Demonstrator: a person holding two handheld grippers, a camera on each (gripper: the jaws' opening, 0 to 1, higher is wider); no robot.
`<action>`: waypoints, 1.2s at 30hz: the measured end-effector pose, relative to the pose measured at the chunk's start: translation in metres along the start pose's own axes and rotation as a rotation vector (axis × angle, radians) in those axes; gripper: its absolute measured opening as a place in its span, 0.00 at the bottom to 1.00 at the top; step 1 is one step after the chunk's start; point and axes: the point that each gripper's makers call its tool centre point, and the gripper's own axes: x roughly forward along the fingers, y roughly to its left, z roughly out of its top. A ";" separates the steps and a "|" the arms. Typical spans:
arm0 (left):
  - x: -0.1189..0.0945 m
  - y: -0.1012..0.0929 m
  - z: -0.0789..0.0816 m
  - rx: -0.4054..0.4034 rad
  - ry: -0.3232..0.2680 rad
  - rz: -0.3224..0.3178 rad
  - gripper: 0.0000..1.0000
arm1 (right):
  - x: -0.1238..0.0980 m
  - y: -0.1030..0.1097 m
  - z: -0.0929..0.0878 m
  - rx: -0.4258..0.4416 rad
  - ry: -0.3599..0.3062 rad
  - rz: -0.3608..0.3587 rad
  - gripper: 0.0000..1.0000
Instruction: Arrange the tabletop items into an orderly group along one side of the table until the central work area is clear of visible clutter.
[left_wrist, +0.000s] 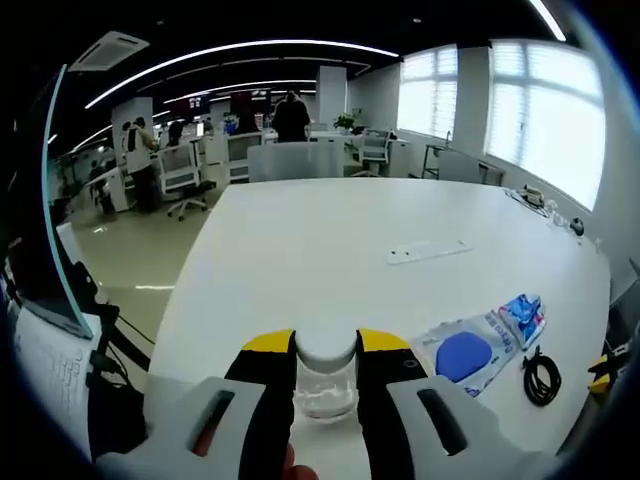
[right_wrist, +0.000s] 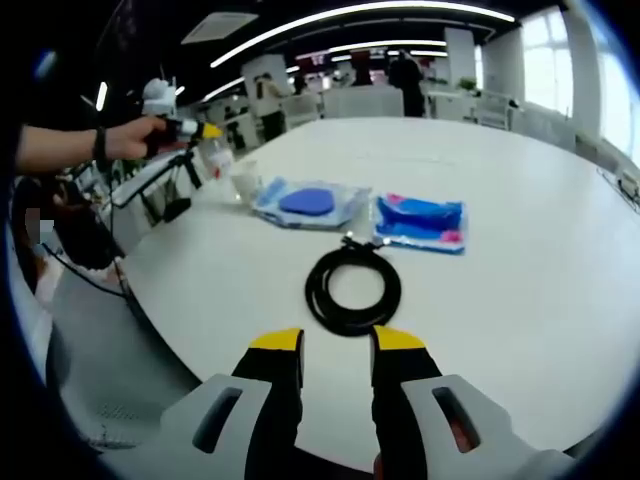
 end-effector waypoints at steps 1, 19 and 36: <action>-0.001 0.000 -0.002 -0.002 0.000 -0.001 0.20 | 0.000 0.000 0.000 0.000 -0.001 0.000 0.24; -0.002 -0.008 -0.002 0.012 -0.015 0.009 0.21 | 0.003 0.007 0.000 -0.006 -0.001 0.019 0.25; -0.003 -0.004 -0.002 -0.029 -0.032 0.079 0.21 | 0.000 0.004 -0.005 0.005 0.004 0.011 0.24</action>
